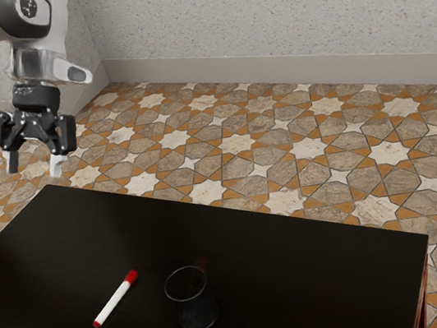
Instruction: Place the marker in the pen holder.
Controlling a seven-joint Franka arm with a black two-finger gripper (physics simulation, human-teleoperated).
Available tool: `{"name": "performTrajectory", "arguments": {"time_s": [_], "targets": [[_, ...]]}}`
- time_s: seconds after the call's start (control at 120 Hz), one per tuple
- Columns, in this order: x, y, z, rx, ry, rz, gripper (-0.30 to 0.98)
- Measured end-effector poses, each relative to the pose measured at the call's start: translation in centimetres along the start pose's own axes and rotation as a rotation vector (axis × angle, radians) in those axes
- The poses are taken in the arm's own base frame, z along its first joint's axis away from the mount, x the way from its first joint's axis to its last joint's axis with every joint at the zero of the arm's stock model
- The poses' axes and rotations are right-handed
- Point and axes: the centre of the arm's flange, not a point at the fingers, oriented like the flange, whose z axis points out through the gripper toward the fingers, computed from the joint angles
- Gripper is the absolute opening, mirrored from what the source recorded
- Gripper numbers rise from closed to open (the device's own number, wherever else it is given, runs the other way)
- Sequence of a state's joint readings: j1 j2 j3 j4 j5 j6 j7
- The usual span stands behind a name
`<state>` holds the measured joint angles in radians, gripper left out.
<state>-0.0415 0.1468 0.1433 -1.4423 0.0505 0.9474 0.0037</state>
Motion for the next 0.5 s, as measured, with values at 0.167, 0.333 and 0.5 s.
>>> {"name": "performTrajectory", "arguments": {"time_s": [0.167,0.333,0.5], "targets": [[3.1,-0.5,-3.2,0.009,0.335,-0.009,0.69],[3.8,-0.1,-4.8,0.013,0.503,0.0,0.69],[9.9,-1.3,6.0,0.015,0.45,-0.009,0.69]]}}
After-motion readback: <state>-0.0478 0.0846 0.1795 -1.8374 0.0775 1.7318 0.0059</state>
